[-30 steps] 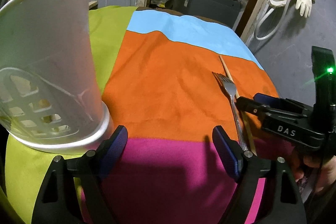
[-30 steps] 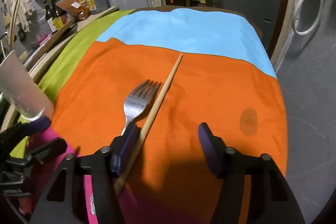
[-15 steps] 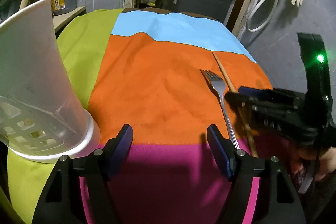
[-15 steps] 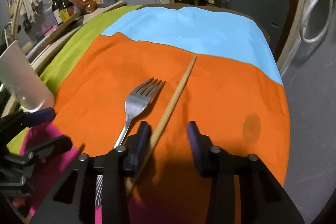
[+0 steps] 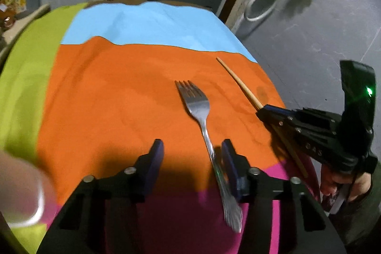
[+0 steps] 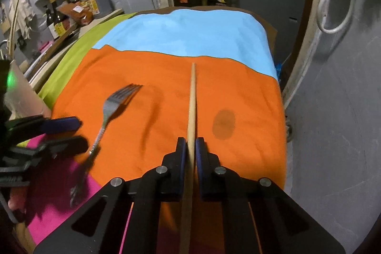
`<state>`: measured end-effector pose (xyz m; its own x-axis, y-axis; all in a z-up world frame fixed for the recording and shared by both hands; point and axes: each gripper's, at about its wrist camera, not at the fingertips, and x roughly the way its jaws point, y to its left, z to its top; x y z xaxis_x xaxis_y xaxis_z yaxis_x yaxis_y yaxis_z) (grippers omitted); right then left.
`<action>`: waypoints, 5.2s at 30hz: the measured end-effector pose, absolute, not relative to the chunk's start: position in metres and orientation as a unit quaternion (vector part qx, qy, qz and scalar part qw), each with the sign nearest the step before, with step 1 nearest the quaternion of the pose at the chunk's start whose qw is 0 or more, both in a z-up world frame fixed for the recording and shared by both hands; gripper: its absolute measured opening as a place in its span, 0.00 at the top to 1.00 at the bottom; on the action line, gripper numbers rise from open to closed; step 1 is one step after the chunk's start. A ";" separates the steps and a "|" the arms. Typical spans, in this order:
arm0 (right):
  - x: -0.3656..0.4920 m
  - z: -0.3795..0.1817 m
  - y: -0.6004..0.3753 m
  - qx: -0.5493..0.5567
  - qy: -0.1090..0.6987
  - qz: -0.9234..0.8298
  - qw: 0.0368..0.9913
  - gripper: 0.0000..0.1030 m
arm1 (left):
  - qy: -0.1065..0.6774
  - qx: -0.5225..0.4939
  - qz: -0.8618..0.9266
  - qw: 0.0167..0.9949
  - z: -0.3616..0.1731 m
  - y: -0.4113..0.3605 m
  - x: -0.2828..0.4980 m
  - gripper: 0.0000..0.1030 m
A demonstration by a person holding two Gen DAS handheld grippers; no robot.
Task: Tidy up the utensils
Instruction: 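Grasp the steel fork with the left gripper while the right gripper grasps the chopstick, then carry the fork and chopstick over the white caddy and lower them in, then open both grippers to release the fork and chopstick into the caddy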
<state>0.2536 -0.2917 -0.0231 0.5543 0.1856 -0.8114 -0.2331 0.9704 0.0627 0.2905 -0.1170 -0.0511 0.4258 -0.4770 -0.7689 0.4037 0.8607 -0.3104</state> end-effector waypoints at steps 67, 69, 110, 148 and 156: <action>0.165 0.114 -0.180 0.090 0.032 0.225 0.970 0.96 | 0.141 -0.007 -0.164 0.976 0.097 -0.017 0.152 1.00; 0.170 0.125 -0.168 0.108 0.008 0.235 0.966 0.96 | 0.134 -0.016 -0.159 0.978 0.109 -0.003 0.151 1.00; 0.224 0.111 -0.073 0.231 -0.042 0.172 0.957 0.95 | 0.097 -0.084 -0.006 0.992 0.096 0.141 0.195 1.00; 0.197 0.108 -0.082 0.134 0.027 0.212 0.968 0.57 | 0.155 -0.105 -0.042 0.981 0.083 0.141 0.184 0.65; 0.174 0.116 -0.097 0.114 0.021 0.208 0.971 0.26 | 0.142 -0.123 -0.036 0.982 0.091 0.141 0.168 0.48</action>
<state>0.1737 -0.0966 0.1158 0.9123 0.4093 0.0073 -0.3999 0.8870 0.2308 0.1678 0.1410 0.0913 0.9571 -0.1061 -0.2698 0.0362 0.9671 -0.2518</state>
